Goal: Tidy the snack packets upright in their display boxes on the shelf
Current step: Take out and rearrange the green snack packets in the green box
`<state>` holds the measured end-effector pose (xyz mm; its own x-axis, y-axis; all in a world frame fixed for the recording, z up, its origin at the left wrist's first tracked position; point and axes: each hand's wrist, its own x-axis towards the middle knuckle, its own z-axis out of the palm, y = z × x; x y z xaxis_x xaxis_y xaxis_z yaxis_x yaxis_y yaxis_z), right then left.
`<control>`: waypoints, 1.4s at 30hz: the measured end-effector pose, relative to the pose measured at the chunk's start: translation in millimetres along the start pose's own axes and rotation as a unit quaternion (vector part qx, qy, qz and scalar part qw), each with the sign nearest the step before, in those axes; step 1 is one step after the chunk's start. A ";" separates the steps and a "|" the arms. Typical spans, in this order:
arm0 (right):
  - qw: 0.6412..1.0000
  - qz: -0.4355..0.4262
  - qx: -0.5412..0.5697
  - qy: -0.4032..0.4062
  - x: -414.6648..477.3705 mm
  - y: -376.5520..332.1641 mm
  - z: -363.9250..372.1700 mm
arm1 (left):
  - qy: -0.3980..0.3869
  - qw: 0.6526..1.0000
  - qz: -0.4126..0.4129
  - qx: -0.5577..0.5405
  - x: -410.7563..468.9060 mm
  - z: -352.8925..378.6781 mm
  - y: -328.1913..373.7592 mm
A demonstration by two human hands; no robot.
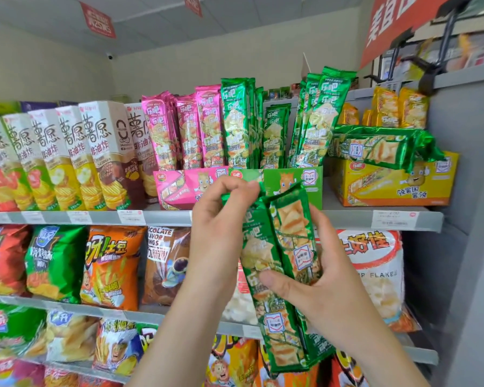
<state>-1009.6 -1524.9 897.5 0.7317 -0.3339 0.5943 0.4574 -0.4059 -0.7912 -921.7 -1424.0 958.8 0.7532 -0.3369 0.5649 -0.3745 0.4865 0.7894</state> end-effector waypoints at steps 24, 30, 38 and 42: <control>0.954 -0.101 -0.211 0.186 -4.5 6.1 -17.1 | -0.168 0.976 0.111 0.077 2.8 -8.3 13.9; 0.949 -0.107 -0.233 0.182 -4.0 11.6 -11.8 | -0.184 0.975 0.118 0.026 0.6 -21.2 13.7; 0.973 -0.098 -0.154 0.144 -4.6 7.8 -9.2 | -0.280 0.925 0.196 0.167 -2.9 -25.2 39.4; 0.979 -0.077 -0.147 0.118 -5.0 6.2 -5.3 | -0.223 0.896 0.260 0.281 -3.6 -19.8 40.0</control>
<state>-1013.0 -1530.2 890.4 0.5123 -0.4236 0.7471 0.3614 -0.6828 -0.6349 -928.7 -1387.4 983.6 0.1530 -0.5320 0.8328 -0.9199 0.2312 0.3167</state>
